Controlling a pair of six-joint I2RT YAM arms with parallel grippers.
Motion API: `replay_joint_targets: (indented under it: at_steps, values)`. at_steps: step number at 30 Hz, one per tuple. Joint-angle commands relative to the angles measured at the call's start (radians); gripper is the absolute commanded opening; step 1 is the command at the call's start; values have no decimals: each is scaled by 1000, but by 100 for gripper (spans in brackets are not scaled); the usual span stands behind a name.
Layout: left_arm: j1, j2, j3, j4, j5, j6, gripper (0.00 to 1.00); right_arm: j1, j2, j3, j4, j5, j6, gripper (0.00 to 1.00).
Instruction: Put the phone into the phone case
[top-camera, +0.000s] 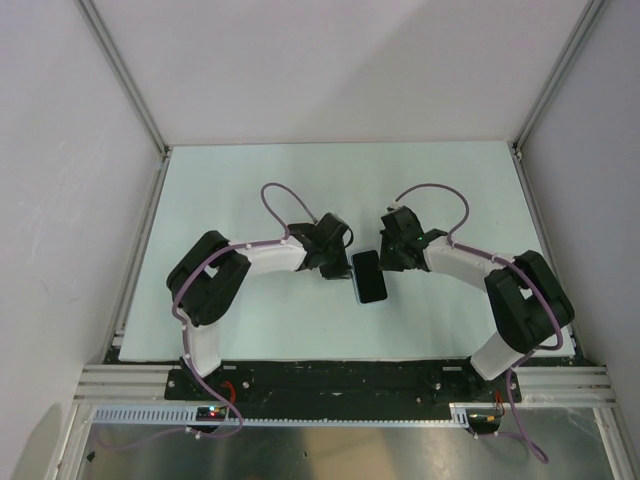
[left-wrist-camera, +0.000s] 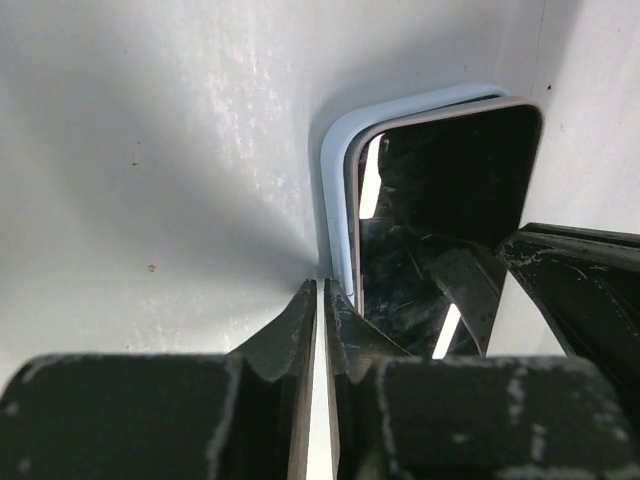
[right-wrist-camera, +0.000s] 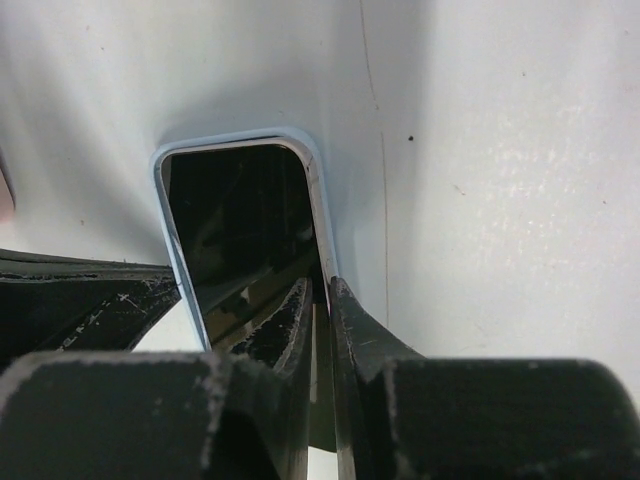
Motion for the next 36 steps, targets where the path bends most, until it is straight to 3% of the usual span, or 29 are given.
replay_joint_targets:
  at_steps: [1, 16, 21, 23, 25, 29, 36]
  values:
    - [6, 37, 34, 27, -11, -5, 12, 48, 40, 34, 29, -15, 2, 10]
    - [6, 4, 24, 26, 12, 27, 12, 104, 83, 45, -26, 56, 26, 9]
    - [6, -56, -18, 26, 21, 43, 13, 106, 1, 43, -73, 106, 7, 47]
    - [5, -81, -48, 26, 25, 45, 13, 98, -47, 42, -84, 107, 2, 54]
    - [4, -104, -70, 26, 29, 47, 13, 91, -91, 42, -104, 109, 5, 51]
    - [-11, -151, -123, 26, 28, 47, 13, 100, -159, 11, -140, 127, 27, 31]
    - [-64, -182, -141, 29, 33, 37, 13, 127, -212, -87, -141, 120, 59, 21]
